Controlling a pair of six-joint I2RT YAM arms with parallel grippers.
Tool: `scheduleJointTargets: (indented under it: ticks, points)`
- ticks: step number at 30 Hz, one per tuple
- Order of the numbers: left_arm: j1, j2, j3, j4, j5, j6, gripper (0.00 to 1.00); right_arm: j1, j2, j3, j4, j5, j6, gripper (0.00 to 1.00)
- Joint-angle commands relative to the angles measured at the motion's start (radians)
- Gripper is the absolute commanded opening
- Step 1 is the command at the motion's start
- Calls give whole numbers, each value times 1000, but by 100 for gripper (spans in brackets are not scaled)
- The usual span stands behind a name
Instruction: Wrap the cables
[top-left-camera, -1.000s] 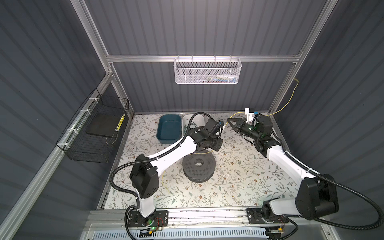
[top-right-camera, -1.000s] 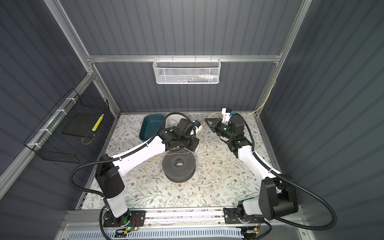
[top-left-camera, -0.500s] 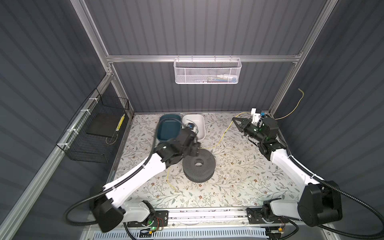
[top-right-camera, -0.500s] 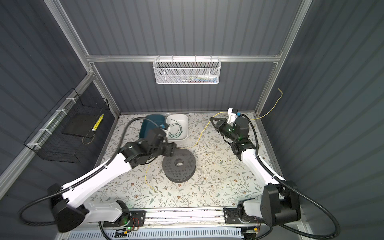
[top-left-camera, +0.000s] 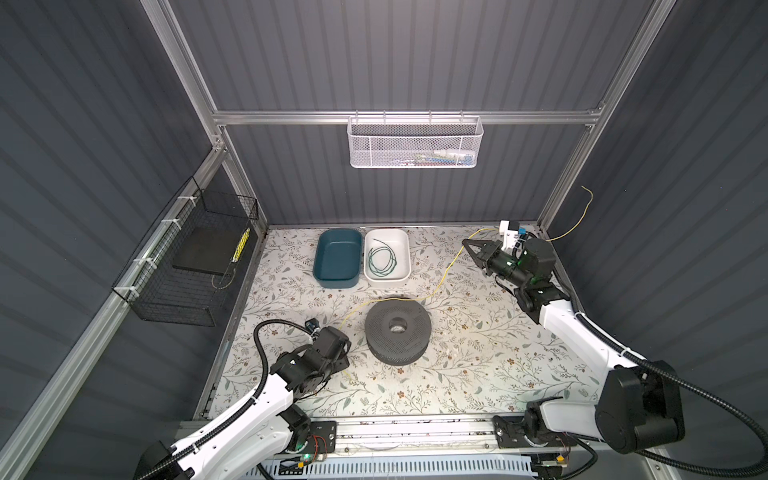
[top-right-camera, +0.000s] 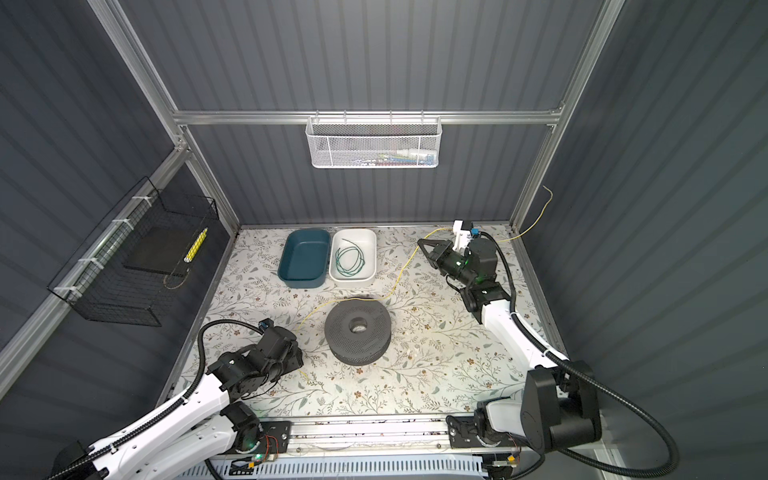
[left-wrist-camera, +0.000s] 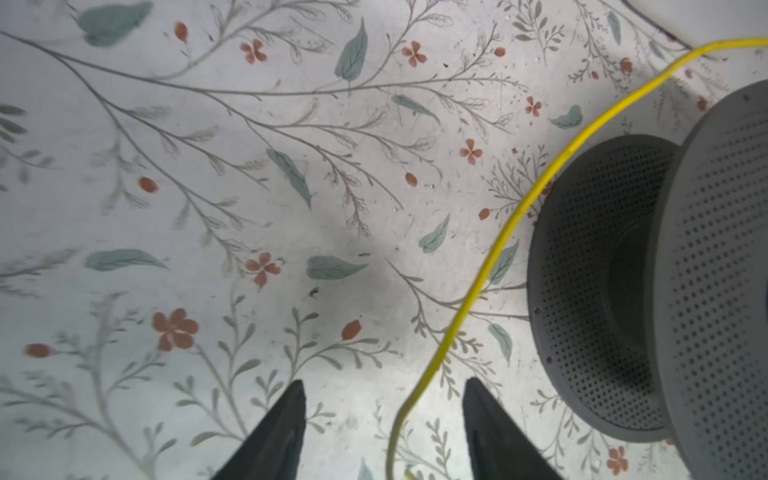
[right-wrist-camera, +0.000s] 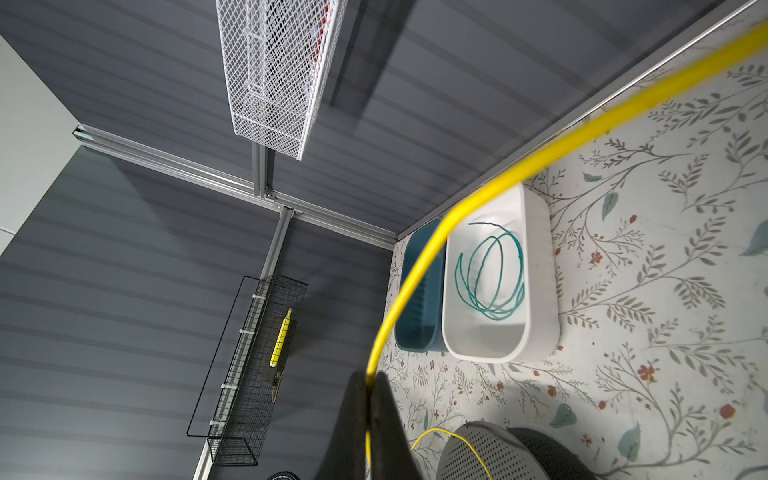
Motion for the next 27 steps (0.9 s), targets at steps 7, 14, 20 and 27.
scheduleJointTargets:
  ticks: [7,14,20,27]
  points:
    - [-6,26,47,84,49,44,0,-20,-42,-17,-20,-1,-29,0]
    - [-37,151,335,-121,-28,201,0,-113,10,-23,-128,45,-34,57]
    - [-85,323,583,-113,-73,297,0,-176,-4,-96,-166,-14,-4,71]
    - [-86,483,743,54,146,474,0,-21,-240,-236,-179,-27,21,67]
